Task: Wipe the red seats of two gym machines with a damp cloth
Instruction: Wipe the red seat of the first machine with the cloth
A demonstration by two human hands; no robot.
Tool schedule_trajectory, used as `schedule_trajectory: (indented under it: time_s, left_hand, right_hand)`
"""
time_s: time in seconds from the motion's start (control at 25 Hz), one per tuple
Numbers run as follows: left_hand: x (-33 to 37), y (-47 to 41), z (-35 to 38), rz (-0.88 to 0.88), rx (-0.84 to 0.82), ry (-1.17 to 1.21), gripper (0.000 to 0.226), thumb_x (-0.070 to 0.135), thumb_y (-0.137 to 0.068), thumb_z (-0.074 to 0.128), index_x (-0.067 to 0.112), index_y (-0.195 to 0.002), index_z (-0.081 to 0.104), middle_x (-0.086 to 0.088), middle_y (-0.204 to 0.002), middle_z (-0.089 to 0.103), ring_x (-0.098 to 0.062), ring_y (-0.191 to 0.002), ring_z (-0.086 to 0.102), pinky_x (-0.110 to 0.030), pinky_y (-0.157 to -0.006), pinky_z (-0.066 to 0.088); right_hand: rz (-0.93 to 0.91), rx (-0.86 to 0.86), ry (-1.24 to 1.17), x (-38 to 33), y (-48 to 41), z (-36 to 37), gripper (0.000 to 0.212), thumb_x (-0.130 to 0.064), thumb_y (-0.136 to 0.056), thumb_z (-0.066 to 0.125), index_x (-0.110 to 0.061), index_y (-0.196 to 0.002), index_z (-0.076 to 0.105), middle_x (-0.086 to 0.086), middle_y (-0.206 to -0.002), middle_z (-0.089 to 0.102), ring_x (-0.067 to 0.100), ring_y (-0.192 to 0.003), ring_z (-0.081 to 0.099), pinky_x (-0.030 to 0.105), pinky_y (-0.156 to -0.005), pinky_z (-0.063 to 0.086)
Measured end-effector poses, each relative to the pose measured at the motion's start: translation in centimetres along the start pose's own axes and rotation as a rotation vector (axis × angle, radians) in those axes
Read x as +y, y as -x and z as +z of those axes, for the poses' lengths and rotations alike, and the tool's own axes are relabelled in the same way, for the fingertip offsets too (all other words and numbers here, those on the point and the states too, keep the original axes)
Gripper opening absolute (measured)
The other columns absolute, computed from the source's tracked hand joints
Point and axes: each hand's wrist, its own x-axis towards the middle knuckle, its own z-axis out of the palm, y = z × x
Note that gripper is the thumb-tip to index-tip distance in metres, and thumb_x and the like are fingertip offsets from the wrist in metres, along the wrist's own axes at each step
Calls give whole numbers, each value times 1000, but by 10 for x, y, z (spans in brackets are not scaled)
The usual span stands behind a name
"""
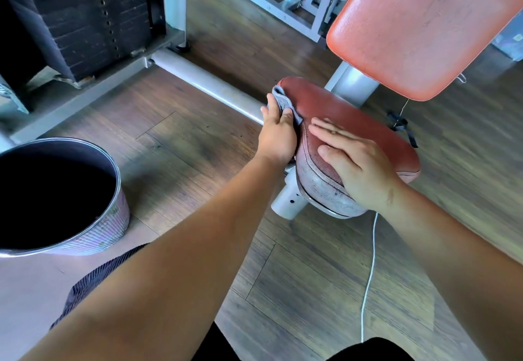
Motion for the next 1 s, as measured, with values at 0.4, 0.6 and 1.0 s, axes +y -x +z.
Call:
schedule_trajectory:
  time_s: [0.4,0.6,1.0]
  left_hand:
    - [-18,51,-3,-9,-116,293,63,53,-90,50,35,-151,49,7,-154,54,-12,-142,49,-42,-122,34]
    - [-30,72,-14,-12,-216,266,48,37,-102,45,34,-149,52,4,-140,66,-13,-122,63,-27,-90,57]
    - [-11,66,-12,13,-148,176,48,35,-103,43,32,-151,51,8,-133,67,-6,-116,65,-36,-108,48]
  right_hand:
    - [-17,26,-31,5,0,2,47,-31,-97,48,-19,-141,59,-8,-152,51,2,-145,39,29,-124,26]
    - [-17,28,-6,6,-1,2,48,-33,-97,47,-19,-141,59,-7,-152,51,3,-145,40,29,-125,26]
    - [-8,12,8,1,-2,2,50,-31,-96,46,-17,-143,57,-5,-153,50,4,-145,40,26,-124,24]
